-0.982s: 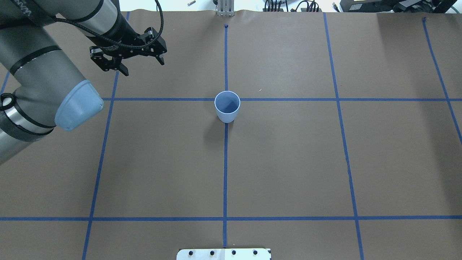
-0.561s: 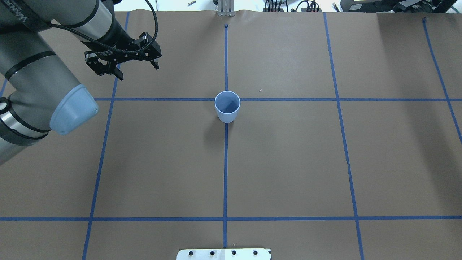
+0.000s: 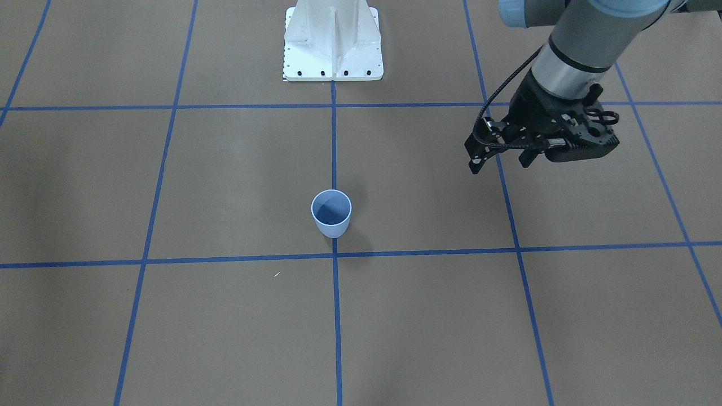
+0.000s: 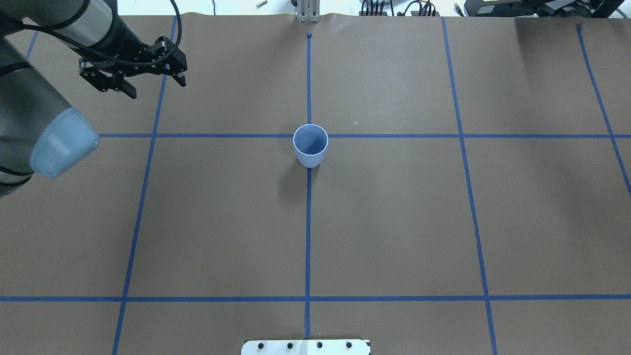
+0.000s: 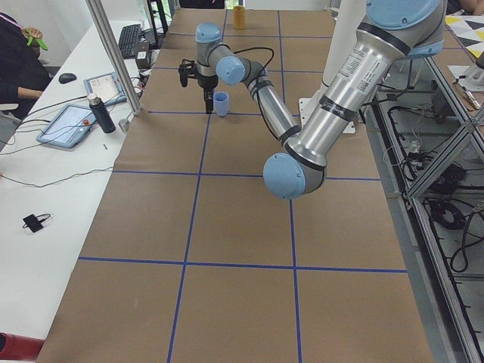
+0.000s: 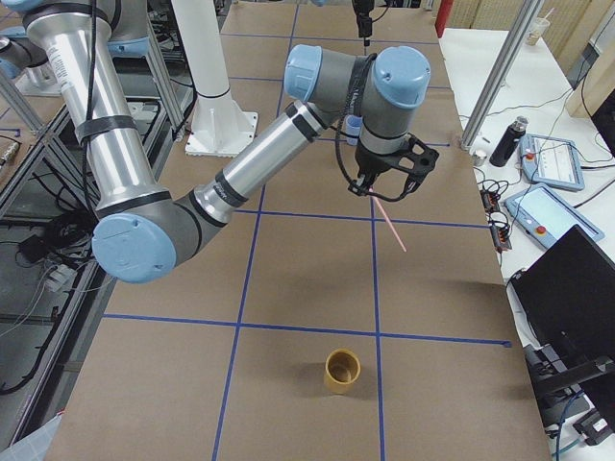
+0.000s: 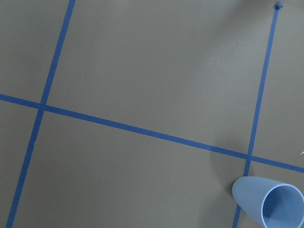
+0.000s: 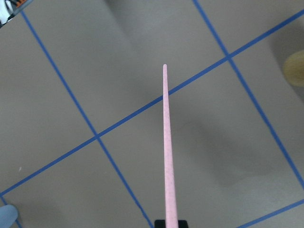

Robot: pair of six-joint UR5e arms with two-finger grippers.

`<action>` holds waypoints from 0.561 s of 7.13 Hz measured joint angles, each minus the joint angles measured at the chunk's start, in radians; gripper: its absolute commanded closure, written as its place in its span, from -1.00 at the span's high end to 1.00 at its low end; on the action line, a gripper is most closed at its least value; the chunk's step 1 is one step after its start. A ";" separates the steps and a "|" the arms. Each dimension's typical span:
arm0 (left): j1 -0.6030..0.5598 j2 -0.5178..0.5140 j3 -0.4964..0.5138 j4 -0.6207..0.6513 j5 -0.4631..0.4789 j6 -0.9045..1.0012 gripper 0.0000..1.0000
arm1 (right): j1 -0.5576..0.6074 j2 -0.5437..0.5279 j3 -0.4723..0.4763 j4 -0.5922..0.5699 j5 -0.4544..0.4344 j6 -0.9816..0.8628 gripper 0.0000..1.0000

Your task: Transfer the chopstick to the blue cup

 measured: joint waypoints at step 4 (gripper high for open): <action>-0.193 0.107 0.106 -0.003 -0.001 0.351 0.98 | -0.289 0.254 -0.094 0.260 0.123 0.501 -1.00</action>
